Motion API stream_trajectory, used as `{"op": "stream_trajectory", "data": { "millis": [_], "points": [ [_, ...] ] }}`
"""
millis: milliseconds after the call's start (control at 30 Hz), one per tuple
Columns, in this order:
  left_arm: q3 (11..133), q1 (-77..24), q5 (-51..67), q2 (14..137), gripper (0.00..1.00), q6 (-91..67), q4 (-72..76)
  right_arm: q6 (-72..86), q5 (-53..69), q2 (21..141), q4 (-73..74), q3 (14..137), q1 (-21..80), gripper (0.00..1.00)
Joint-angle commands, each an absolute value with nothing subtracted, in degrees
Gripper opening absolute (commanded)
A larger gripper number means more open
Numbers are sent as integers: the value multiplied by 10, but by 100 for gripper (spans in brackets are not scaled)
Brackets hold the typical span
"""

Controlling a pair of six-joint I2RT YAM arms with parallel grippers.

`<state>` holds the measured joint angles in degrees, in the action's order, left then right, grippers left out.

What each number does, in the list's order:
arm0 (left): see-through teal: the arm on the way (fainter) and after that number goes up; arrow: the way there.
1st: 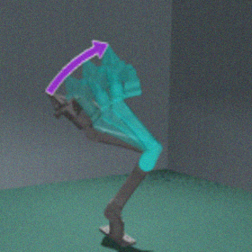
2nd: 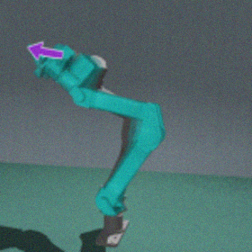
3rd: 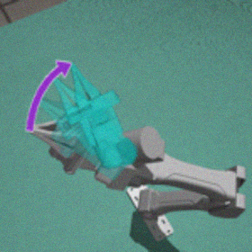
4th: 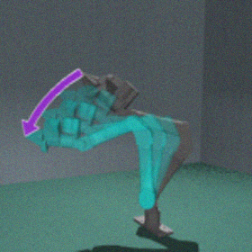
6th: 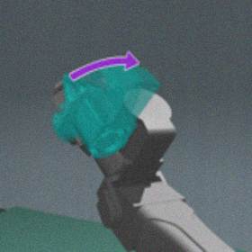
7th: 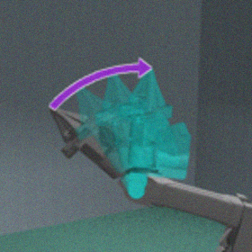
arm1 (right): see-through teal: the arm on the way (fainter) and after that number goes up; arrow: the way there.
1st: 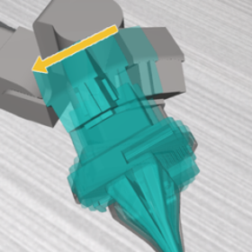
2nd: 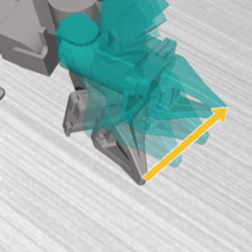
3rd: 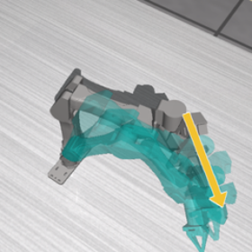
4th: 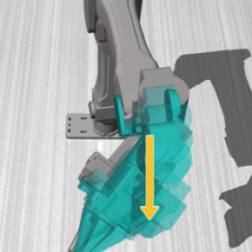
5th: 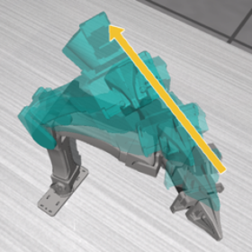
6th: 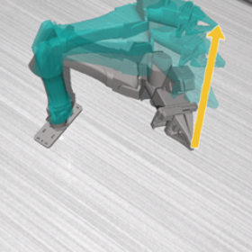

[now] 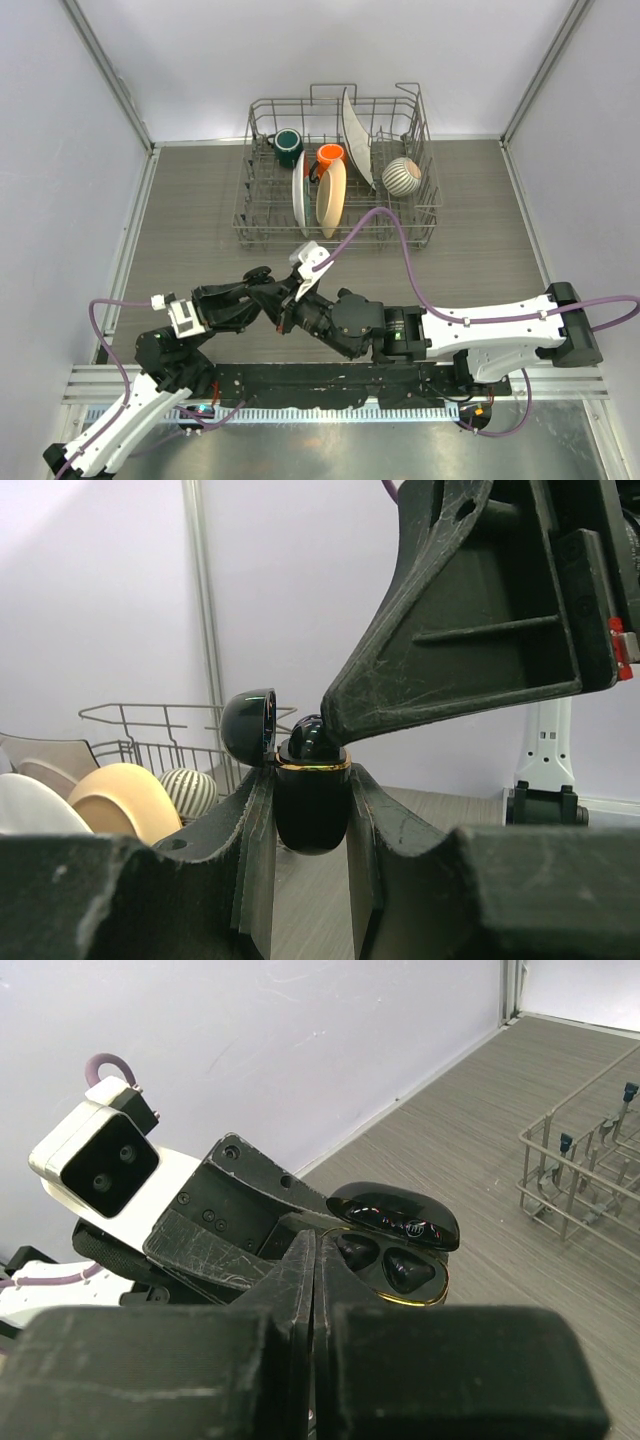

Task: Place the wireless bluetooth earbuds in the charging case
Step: Place the earbud in the charging case, then close the charging case.

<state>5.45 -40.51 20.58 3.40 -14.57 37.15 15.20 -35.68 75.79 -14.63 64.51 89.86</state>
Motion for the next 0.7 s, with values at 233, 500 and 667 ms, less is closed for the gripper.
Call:
{"op": "stream_trajectory", "data": {
  "millis": [233, 500, 667],
  "points": [
    [79, -406, 208, 37, 0, -144, 380, 161, -402, 653, -241, 591, 893, 13],
    [88, -406, 228, 47, 0, -143, 359, 226, -482, 645, -73, 637, 867, 36],
    [92, -405, 241, 53, 0, -143, 356, 222, -468, 654, -64, 649, 862, 40]
  ]
}}
